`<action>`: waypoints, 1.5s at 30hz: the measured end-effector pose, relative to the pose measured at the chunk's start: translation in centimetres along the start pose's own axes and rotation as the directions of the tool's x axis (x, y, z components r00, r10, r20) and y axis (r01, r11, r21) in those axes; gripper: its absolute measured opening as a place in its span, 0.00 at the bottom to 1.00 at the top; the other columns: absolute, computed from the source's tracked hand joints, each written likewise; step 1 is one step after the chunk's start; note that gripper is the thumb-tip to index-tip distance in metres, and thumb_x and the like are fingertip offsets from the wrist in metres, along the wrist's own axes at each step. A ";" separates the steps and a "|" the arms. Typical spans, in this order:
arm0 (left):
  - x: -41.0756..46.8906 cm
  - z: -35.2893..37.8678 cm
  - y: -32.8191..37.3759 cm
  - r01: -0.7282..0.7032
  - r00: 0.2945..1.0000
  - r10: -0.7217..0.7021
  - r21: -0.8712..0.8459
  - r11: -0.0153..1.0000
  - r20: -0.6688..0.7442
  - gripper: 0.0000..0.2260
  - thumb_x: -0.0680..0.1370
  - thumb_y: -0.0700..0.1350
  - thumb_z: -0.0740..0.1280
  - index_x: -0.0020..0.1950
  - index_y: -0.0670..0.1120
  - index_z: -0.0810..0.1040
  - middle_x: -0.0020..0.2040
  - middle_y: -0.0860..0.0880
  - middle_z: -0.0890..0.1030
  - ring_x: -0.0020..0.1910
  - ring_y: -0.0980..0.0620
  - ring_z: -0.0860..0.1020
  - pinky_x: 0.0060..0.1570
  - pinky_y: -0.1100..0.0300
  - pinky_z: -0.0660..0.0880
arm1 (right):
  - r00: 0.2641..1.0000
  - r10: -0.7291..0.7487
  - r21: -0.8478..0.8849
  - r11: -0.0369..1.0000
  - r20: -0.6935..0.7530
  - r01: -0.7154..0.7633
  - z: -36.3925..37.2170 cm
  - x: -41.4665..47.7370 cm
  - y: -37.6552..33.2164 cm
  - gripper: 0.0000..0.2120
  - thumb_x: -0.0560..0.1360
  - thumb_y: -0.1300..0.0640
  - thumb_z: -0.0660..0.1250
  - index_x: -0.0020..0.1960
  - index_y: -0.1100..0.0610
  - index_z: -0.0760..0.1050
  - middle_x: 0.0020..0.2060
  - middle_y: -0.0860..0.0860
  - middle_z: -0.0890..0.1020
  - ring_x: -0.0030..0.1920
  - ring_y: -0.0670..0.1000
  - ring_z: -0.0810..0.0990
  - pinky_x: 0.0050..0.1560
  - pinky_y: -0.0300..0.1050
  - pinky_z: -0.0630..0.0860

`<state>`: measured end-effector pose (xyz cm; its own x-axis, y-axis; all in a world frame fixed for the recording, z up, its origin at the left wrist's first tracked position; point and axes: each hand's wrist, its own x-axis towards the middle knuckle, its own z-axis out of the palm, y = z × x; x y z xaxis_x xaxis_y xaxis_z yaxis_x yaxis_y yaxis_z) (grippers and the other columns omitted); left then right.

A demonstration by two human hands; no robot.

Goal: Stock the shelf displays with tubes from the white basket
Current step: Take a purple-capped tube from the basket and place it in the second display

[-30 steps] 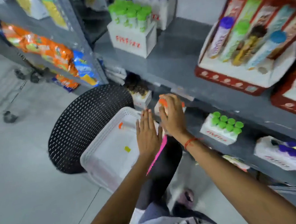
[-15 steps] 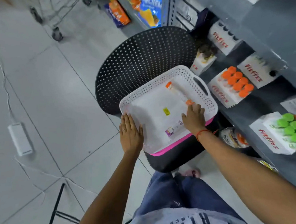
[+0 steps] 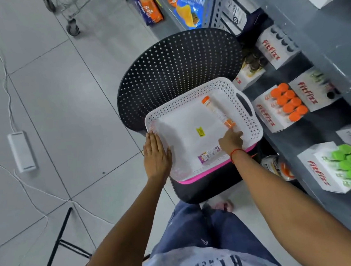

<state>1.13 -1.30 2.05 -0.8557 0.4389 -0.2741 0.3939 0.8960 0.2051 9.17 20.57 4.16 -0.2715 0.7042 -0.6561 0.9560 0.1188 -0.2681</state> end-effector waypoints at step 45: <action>-11.4 -5.7 42.5 -0.974 0.225 0.971 0.056 0.221 0.079 0.28 0.81 0.57 0.39 0.76 0.42 0.44 0.78 0.45 0.46 0.75 0.50 0.43 0.74 0.53 0.40 | 0.522 0.153 0.198 0.980 -0.839 0.032 -43.2 -26.0 28.5 0.14 0.70 0.59 0.73 0.53 0.63 0.78 0.52 0.63 0.81 0.54 0.62 0.77 0.51 0.47 0.72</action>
<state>25.75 31.42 19.21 0.2164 0.9743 0.0630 0.9391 -0.2254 0.2593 48.31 35.92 44.05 0.0972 0.9732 0.2086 0.9057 0.0004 -0.4239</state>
